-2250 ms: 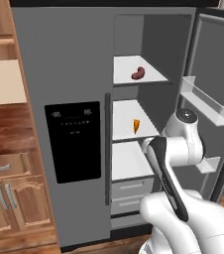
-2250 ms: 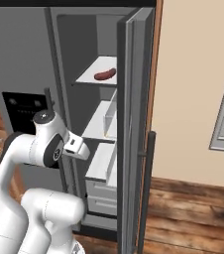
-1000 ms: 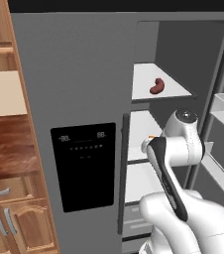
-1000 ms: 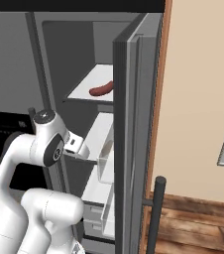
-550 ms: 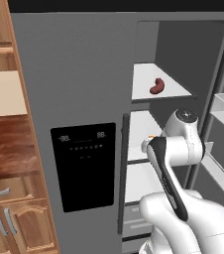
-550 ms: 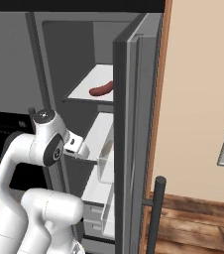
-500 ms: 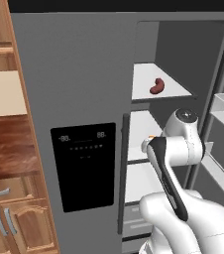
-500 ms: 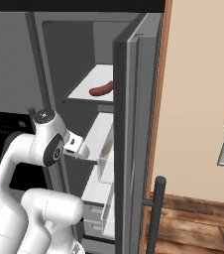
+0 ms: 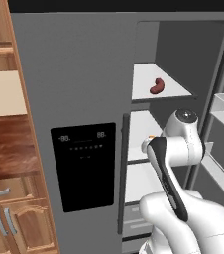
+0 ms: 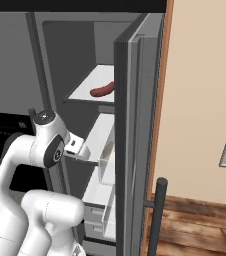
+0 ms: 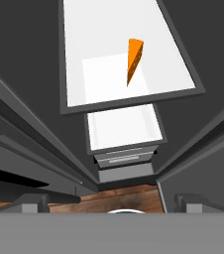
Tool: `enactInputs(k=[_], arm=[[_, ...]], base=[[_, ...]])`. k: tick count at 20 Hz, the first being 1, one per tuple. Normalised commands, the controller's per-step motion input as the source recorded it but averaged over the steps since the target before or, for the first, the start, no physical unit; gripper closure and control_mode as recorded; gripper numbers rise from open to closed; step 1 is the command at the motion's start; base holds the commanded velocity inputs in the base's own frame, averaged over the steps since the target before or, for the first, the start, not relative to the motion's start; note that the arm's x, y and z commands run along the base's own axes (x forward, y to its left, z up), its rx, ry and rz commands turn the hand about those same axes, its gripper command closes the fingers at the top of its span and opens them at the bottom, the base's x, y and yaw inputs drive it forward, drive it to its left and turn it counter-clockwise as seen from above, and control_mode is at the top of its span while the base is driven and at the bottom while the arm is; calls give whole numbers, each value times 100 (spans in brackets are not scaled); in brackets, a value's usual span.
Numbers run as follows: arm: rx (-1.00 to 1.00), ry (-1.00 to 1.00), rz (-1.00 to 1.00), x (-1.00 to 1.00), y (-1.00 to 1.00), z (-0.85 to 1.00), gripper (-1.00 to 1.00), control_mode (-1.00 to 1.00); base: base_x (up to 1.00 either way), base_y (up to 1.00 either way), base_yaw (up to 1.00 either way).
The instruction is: Retrieve the sausage and cheese from the fridge and place them on the cutting board on the counter.
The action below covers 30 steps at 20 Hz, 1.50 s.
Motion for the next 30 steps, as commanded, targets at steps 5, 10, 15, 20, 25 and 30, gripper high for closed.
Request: enactInputs(k=[5, 10, 15, 20, 25, 30], arm=[[0, 0, 0, 0, 0, 0, -100, -100], [0, 0, 0, 0, 0, 0, -100, -100], [1, 0, -1, 4, 0, 0, -100, -100], [0, 0, 0, 46, -5, 0, -100, -100], [0, -4, 1, 12, -29, 0, -100, -100], [0, -3, 5, 3, -54, 0, -100, -100]], base=[[0, 0, 0], [0, 0, 0], [0, 0, 0], [0, 0, 0], [0, 0, 0], [0, 0, 0]])
